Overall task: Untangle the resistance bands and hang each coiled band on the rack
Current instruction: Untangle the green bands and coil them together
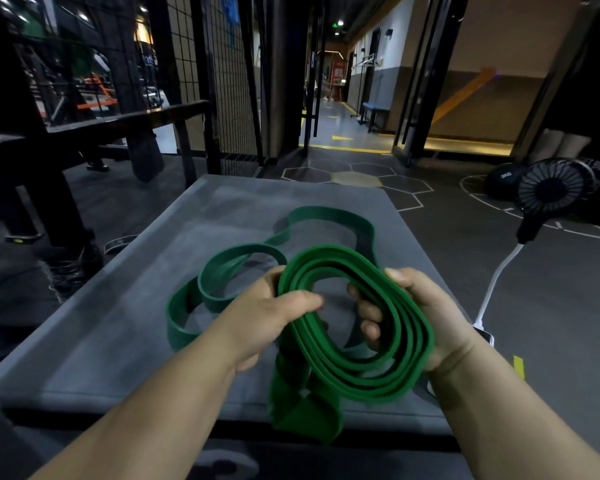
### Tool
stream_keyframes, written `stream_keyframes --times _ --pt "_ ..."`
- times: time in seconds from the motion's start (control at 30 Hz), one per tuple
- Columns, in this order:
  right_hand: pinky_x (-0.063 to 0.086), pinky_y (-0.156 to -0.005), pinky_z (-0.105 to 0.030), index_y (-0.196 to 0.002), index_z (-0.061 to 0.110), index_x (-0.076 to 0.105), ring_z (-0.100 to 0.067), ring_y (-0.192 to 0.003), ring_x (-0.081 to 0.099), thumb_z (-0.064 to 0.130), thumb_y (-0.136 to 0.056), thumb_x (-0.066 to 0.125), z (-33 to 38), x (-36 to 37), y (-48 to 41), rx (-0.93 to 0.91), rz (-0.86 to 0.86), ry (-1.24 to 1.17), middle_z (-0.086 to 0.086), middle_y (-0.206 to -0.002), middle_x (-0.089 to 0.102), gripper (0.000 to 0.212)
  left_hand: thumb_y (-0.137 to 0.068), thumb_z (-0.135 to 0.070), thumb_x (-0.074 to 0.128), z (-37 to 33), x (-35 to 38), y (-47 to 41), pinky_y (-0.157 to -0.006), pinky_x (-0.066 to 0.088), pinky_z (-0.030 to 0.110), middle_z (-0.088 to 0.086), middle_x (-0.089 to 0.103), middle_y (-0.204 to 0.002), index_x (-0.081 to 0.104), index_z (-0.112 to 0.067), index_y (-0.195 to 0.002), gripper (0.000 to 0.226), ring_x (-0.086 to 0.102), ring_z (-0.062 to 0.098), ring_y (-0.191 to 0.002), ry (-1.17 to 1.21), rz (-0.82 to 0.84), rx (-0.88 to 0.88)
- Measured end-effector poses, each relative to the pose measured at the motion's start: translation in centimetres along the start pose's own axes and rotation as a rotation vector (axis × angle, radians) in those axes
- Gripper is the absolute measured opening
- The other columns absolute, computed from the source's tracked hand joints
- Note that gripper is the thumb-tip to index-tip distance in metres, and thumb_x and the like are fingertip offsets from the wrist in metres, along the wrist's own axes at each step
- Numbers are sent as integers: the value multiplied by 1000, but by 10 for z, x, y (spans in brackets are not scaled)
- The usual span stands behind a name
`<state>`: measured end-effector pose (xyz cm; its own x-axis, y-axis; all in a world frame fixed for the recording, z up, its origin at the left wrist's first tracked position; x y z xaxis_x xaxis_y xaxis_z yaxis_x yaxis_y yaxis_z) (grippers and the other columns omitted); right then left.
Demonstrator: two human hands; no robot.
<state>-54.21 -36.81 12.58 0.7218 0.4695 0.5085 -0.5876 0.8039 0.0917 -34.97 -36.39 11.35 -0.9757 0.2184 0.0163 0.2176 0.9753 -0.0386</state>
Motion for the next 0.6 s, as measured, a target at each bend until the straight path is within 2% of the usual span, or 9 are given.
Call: stream_keyframes --times 0.07,0.17,0.23,0.3,0.37,0.43,0.5,0.6 --pt "54 -50 -29 -85 1 76 -25 -52 63 44 -36 95 -2 1 -2 -1 -18 35 -8 -57 58 68 -64 -25 67 0 -3 -4 -88 52 42 24 68 -102 61 2 -111 54 66 30 -92 -6 -109 -13" --pt "55 -61 -34 -95 6 77 -25 -62 65 48 -40 95 -6 2 -2 -41 57 127 -6 -65 61 72 -69 -22 67 1 -8 -7 -78 51 39 16 66 -90 61 1 -105 43 64 28 -87 -1 -206 -29" --pt "50 -61 -33 -101 6 72 -21 -61 62 43 -39 97 -6 2 -1 -53 74 201 -4 -67 60 76 -64 -25 66 2 -12 -7 -83 52 40 14 69 -94 63 -2 -104 46 66 29 -92 -25 -206 -48" --pt "50 -53 -28 -101 4 64 -17 -55 59 34 -35 97 -3 2 -1 -55 16 217 -3 -64 58 80 -63 -31 70 1 -15 -7 -95 51 47 10 71 -102 65 -11 -108 49 67 27 -99 -139 -104 -46" --pt "49 -47 -24 -96 4 61 -15 -50 56 20 -35 91 -2 3 -2 -66 -39 199 -3 -62 57 70 -64 -37 73 0 -12 -4 -97 50 51 7 71 -107 61 -19 -115 55 67 25 -102 -269 57 -47" --pt "49 -46 -23 -93 5 60 -15 -50 56 15 -45 76 -2 5 -3 -83 -55 202 -3 -65 57 52 -66 -35 75 -1 -9 0 -98 51 45 6 70 -113 55 -19 -123 63 67 22 -106 -309 187 -64" --pt "47 -45 -24 -93 5 59 -16 -51 55 17 -50 69 -2 4 -3 -98 -36 225 -4 -67 54 46 -68 -31 78 -2 -8 3 -98 51 38 5 68 -119 52 -18 -129 68 65 18 -110 -273 296 -70" --pt "43 -41 -24 -91 6 61 -17 -45 53 14 -52 66 2 2 -1 -122 38 285 -7 -70 48 40 -61 -44 82 -9 -14 5 -105 46 31 -6 62 -128 47 -28 -134 82 58 6 -118 -284 217 -61"
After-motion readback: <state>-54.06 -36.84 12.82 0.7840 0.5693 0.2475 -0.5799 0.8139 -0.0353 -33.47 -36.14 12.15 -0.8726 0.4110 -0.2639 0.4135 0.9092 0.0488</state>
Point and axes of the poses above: each hand's wrist, its own y-axis away from the middle knuckle, its own x-axis out of the palm, z = x × y, the point moved 2 cm from there along -y, towards the middle knuckle
